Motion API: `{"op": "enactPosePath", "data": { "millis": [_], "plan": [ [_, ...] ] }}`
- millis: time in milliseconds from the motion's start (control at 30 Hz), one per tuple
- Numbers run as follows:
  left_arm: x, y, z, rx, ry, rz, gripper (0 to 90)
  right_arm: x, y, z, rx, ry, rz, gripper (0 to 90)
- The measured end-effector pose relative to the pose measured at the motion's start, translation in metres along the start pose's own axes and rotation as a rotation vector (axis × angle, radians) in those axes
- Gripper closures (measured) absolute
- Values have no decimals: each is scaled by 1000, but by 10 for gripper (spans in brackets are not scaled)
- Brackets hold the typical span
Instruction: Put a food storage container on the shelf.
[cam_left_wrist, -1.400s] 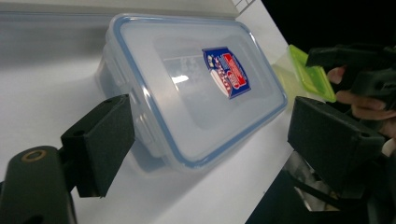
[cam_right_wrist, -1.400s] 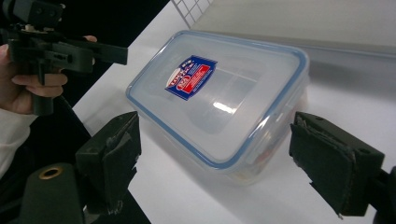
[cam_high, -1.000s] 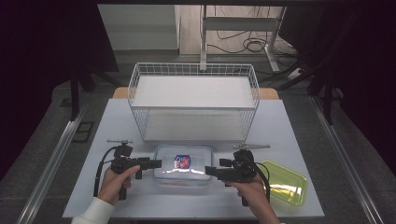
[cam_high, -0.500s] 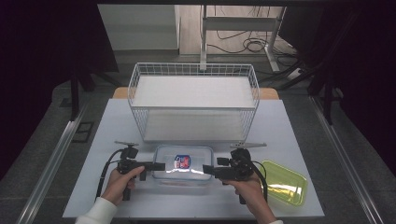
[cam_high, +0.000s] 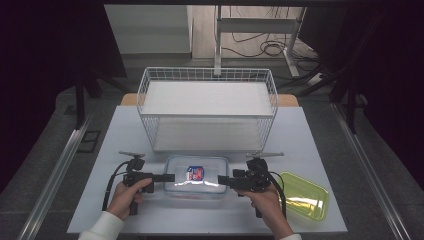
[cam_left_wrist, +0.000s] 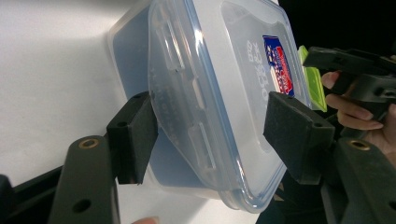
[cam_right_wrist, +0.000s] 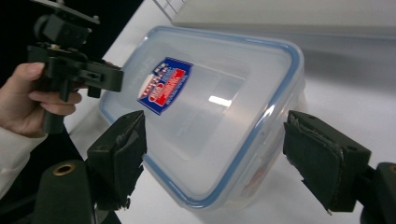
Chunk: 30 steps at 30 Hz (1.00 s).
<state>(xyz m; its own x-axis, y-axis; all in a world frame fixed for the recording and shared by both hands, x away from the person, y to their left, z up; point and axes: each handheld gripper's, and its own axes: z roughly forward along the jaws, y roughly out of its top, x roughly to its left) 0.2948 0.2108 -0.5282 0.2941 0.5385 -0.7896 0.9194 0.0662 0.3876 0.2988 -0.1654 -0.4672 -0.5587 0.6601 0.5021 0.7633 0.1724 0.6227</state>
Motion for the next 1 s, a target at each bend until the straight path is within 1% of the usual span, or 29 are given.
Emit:
{"op": "enactPosePath", "data": {
  "millis": [67,133,167,200,233,367,433,467,500,533,633,700,833,867,933,1000],
  "plan": [
    [1,0,0,1,-3,-3,360,-2,1,4,18,-11,15,215],
    [1,0,0,2,-2,-1,361,-6,2,6,25,-21,30,215],
    [1,0,0,2,-2,-1,361,-6,2,6,25,-21,30,215],
    [1,0,0,4,-2,-1,361,-9,3,9,40,-25,52,211],
    [1,0,0,4,-2,-1,361,-10,4,10,44,-27,55,210],
    [1,1,0,6,-6,0,362,-13,6,16,51,-22,83,202],
    [1,1,0,5,-7,1,362,-14,6,18,60,-23,87,198],
    [1,1,0,5,-7,1,362,-17,6,21,64,-22,102,195],
    [1,1,0,5,-7,1,362,-17,6,21,64,-22,102,195],
    [1,1,0,5,-6,3,362,-19,6,24,69,-14,120,192],
    [1,0,0,4,-5,3,362,-21,6,28,81,-6,141,180],
    [1,0,0,4,-5,4,363,-23,6,31,96,-7,145,175],
    [1,0,0,3,-4,4,363,-26,6,34,106,-4,173,174],
    [1,0,0,3,-4,4,363,-26,6,34,106,-4,173,174],
    [1,0,0,1,-4,3,363,-28,5,36,118,10,192,186],
    [1,0,0,1,-4,3,364,-30,4,37,115,35,208,215]
  ]
}}
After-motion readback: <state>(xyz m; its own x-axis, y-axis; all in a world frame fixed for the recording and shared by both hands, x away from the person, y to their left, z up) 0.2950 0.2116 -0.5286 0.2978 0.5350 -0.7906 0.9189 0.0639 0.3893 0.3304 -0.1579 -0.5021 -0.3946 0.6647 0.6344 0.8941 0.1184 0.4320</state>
